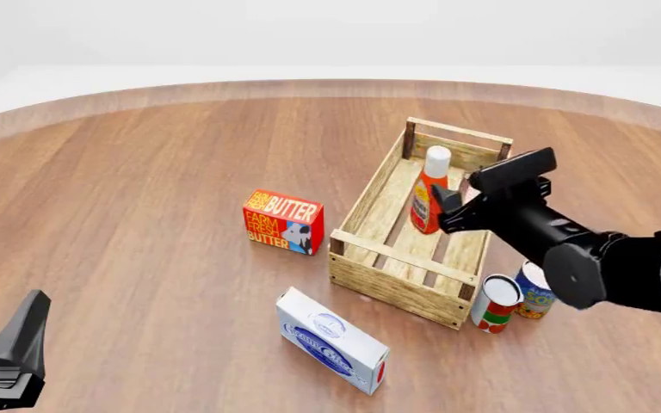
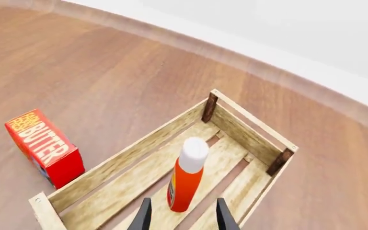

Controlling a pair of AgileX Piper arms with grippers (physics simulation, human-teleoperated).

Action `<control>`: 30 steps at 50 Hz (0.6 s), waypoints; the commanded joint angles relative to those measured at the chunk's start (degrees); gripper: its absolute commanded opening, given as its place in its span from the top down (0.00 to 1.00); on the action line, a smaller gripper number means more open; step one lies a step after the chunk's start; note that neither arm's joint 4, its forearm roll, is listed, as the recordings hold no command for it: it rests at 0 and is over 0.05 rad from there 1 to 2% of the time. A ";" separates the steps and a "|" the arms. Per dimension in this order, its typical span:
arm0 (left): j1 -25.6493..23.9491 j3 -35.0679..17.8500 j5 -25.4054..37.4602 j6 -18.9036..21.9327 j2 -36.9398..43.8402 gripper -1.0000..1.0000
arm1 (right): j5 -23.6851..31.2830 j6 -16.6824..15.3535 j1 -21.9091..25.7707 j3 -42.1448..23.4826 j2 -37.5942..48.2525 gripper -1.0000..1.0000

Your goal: Pick up the ketchup, and put it in the wooden tray.

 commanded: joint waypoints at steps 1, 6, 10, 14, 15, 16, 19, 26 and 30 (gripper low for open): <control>0.00 0.00 0.00 0.00 0.00 0.00 | 1.67 0.37 0.64 5.15 -8.09 0.00; 0.00 0.00 0.00 0.00 0.00 0.00 | 1.94 0.94 0.38 8.19 -11.16 0.00; 0.00 0.00 0.00 0.00 0.00 0.00 | 2.92 1.86 -0.14 11.20 -15.52 0.00; 0.00 0.00 0.00 0.00 0.00 0.00 | 4.54 2.53 -0.49 13.82 -20.20 0.00; 0.00 0.00 0.00 0.00 0.00 0.00 | 5.12 2.67 -0.50 14.72 -21.85 0.00; 0.00 0.00 0.00 0.00 0.00 0.00 | 5.15 2.67 -0.50 14.73 -21.88 0.00; 0.00 0.00 0.00 0.00 0.00 0.00 | 6.71 2.59 -0.36 16.52 -25.22 0.00; 0.00 0.00 0.00 0.00 0.00 0.00 | 8.35 3.18 -0.27 21.90 -31.87 0.00; 0.00 0.00 0.00 0.00 0.00 0.00 | 7.42 4.15 -0.85 27.35 -36.04 0.00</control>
